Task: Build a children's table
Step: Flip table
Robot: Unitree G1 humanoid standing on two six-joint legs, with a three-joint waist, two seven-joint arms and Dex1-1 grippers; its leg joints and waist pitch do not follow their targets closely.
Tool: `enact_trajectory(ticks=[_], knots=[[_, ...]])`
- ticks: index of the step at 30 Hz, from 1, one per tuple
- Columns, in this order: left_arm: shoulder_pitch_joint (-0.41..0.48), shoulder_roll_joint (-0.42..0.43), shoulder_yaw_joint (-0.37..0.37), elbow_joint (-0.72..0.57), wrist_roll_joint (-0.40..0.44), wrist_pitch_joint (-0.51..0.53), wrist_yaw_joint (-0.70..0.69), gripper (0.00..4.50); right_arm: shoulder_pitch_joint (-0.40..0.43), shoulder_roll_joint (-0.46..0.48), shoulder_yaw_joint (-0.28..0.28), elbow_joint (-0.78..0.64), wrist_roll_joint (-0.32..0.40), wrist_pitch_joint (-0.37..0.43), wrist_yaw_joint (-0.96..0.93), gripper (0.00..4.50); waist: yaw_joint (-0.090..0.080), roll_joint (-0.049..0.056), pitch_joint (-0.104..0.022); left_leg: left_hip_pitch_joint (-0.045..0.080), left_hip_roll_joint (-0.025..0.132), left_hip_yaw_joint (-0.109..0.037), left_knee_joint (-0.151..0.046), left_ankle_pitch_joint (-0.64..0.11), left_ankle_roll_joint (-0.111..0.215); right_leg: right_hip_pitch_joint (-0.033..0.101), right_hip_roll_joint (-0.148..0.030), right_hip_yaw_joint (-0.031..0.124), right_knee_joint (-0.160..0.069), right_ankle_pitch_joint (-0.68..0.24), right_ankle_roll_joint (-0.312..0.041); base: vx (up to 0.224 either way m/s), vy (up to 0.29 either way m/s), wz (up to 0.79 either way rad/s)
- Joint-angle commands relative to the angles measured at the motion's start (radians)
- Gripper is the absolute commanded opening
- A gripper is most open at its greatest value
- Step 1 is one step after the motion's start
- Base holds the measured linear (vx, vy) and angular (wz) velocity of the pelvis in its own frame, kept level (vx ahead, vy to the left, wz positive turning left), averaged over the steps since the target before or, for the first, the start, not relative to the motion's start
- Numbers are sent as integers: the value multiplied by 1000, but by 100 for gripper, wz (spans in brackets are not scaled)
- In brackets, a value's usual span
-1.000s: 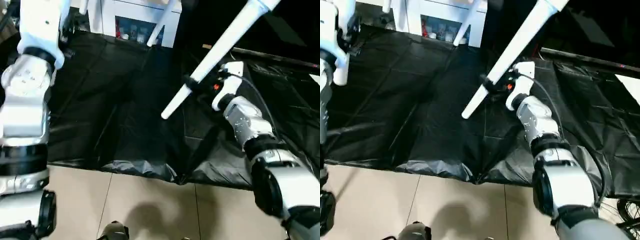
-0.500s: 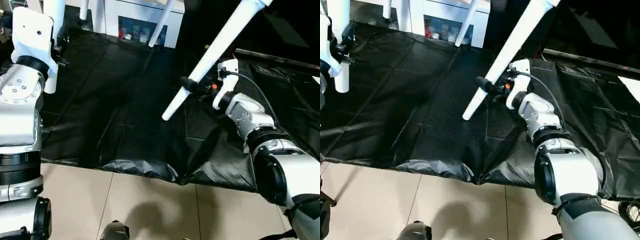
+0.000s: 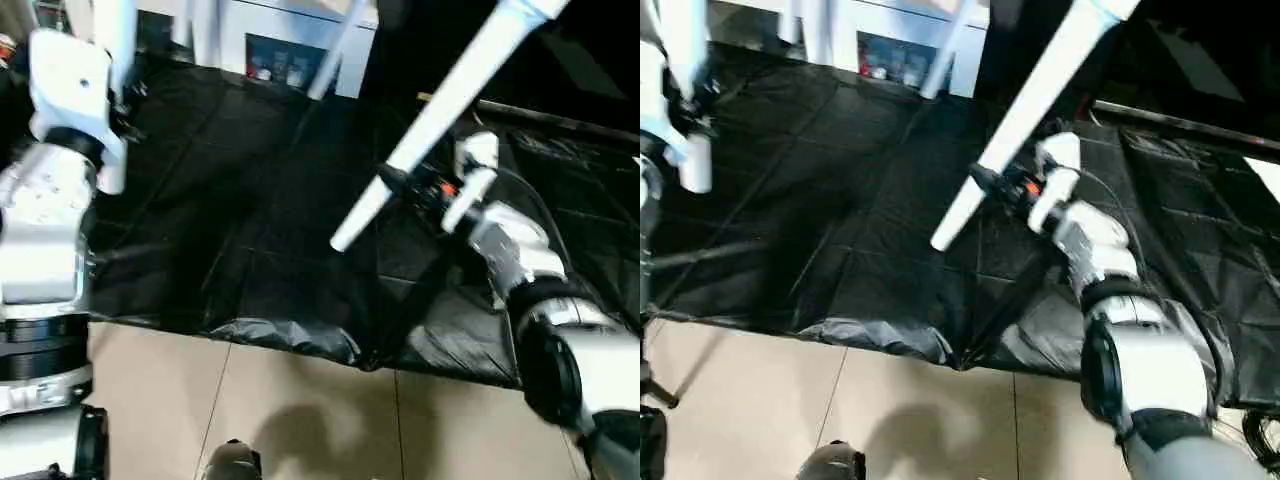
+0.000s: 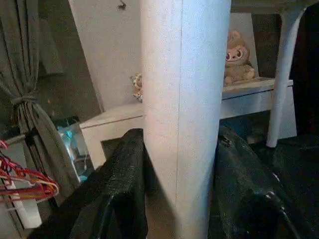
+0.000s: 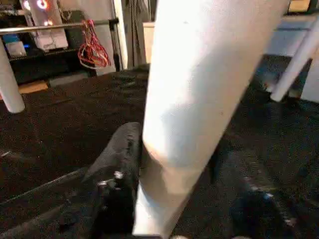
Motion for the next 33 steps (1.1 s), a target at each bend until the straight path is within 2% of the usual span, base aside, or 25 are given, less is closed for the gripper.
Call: enact_trajectory(ticks=[1, 2, 3, 5, 6, 7, 8, 9, 10, 11, 13, 16, 17, 18, 19, 22, 23, 25, 26, 27, 28, 29, 31, 32, 33], knots=[[4, -37, -112, 12, -5, -28, -49, 166, 27, 17, 20, -137, 18, -2, 58, 169, -10, 58, -93, 61, 79, -48, -93, -319, -102, 24, -109, 54, -62, -82, -210, 0, 0, 0], [6, -42, -115, 16, -6, -34, -52, 166, 54, 17, 21, -181, 24, 6, 52, 169, -10, 48, -92, 62, 80, -47, -96, -320, -102, 24, -106, 54, -66, -74, -201, 0, 0, 0], [6, -42, -115, 16, -6, -34, -52, 166, 54, 17, 21, -181, 24, 6, 52, 163, -7, 48, -93, 64, 80, -47, -95, -316, -102, 25, -107, 53, -65, -64, -201, 0, 0, 0], [12, -58, -126, 26, -8, -48, -58, 166, 144, 13, 30, -321, 25, 31, 14, 160, -4, 48, -90, 62, 78, -46, -97, -308, -97, 24, -103, 54, -69, -63, -194, 0, 0, 0], [14, -63, -130, 30, -7, -53, -60, 166, 174, 10, 34, -369, 23, 40, -1, 157, -3, 47, -93, 66, 80, -47, -96, -316, -99, 23, -107, 53, -66, -65, -189, 0, 0, 0], [18, -70, -135, 35, -6, -60, -62, 166, 224, 6, 40, -446, 20, 56, -24, 157, -3, 70, -94, 64, 79, -52, -97, -315, -106, 25, -106, 54, -65, -61, -184, 0, 0, 0], [21, -75, -138, 39, -6, -64, -63, 166, 258, 4, 42, -499, 19, 67, -40, 155, -2, 57, -93, 70, 81, -48, -99, -330, -111, 19, -102, 52, -70, -56, -173, 0, 0, 0], [23, -79, -140, 41, -6, -67, -63, 166, 285, 2, 43, -545, 17, 78, -57, 155, -1, 54, -94, 65, 79, -51, -100, -329, -114, 26, -105, 52, -68, -59, -172, 0, 0, 0], [26, -83, -142, 44, -6, -70, -63, 166, 312, 1, 42, -590, 14, 90, -79, 155, -2, 54, -93, 63, 79, -51, -102, -334, -115, 27, -106, 53, -70, -71, -172, 0, 0, 0], [29, -87, -144, 46, -8, -73, -66, 166, 342, 0, 41, -642, 9, 107, -106, 155, -2, 62, -90, 67, 79, -51, -103, -361, -121, 21, -106, 54, -76, -101, -165, 0, 0, 0], [40, -96, -148, 42, -10, -76, -68, 166, 396, 0, 35, -744, -3, 145, -169, 155, -5, 58, -89, 64, 80, -55, -106, -376, -124, 24, -109, 55, -80, -132, -156, 0, 0, 0], [49, -98, -150, 33, -10, -71, -69, 166, 416, 1, 33, -781, -6, 162, -190, 155, -11, 57, -88, 60, 78, -55, -106, -387, -119, 26, -112, 57, -85, -175, -149, 0, 0, 0], [68, -101, -150, 15, -11, -64, -71, 166, 462, 3, 39, -864, -14, 205, -232, 155, -13, 58, -86, 60, 79, -56, -106, -381, -114, 25, -112, 58, -88, -190, -144, 0, 0, 0], [87, -101, -150, -3, -10, -53, -70, 166, 487, 5, 47, -898, -22, 223, -249, 155, -11, 64, -87, 62, 79, -55, -105, -374, -111, 23, -112, 59, -89, -186, -140, 0, 0, 0], [100, -100, -150, -15, -10, -46, -70, 166, 502, 6, 52, -918, -28, 234, -258, 155, -13, 60, -87, 60, 81, -56, -107, -367, -108, 26, -111, 58, -89, -177, -138, 0, 0, 0], [155, -96, -146, -71, -6, -9, -57, 166, 516, 4, 65, -920, -72, 255, -310, 155, -18, 65, -87, 59, 79, -55, -107, -361, -104, 27, -110, 59, -88, -173, -143, 0, 0, 0], [197, -95, -143, -104, -2, 13, -49, 166, 514, -2, 74, -907, -88, 267, -325, 155, -24, 66, -82, 57, 80, -56, -111, -370, -108, 28, -109, 59, -90, -190, -147, 0, 0, 0], [231, -101, -133, -126, -5, 28, -38, 166, 512, -7, 87, -891, -103, 254, -320, 155, -31, 66, -72, 69, 78, -56, -112, -464, -117, 19, -111, 60, -106, -316, -137, 0, 0, 0], [249, -102, -132, -133, -4, 29, -35, 166, 511, -6, 94, -887, -112, 256, -327, 155, -37, 64, -67, 83, 77, -62, -110, -532, -124, 15, -118, 61, -123, -435, -122, 0, 0, 0], [258, -102, -133, -136, -2, 27, -35, 166, 511, -5, 96, -889, -115, 261, -332, 155, -39, 65, -64, 86, 76, -63, -110, -553, -126, 13, -119, 61, -131, -469, -113, 0, 0, 0], [270, -102, -132, -138, 0, 24, -33, 166, 511, -2, 99, -892, -117, 268, -341, 155, -44, 56, -62, 92, 77, -67, -115, -589, -128, 13, -116, 55, -139, -519, -97, 0, 0, 0], [275, -102, -132, -139, 0, 23, -32, 166, 512, -1, 101, -896, -117, 274, -345, 155, -44, 64, -63, 96, 79, -72, -119, -601, -134, 16, -117, 53, -140, -519, -91, 0, 0, 0], [284, -103, -127, -136, 0, 20, -28, 166, 515, 4, 106, -906, -118, 290, -365, 155, -45, 54, -64, 101, 81, -72, -123, -606, -137, 17, -114, 49, -142, -499, -90, 0, 0, 0], [287, -103, -125, -129, 1, 16, -25, 166, 516, 7, 108, -904, -123, 291, -376, 155, -47, 62, -64, 100, 81, -72, -128, -607, -144, 20, -114, 48, -140, -469, -95, 0, 0, 0], [292, -104, -122, -129, -3, 19, -25, 166, 516, 11, 109, -903, -126, 294, -388, 155, -50, 57, -67, 97, 82, -74, -133, -597, -147, 29, -116, 45, -138, -443, -96, 0, 0, 0]])
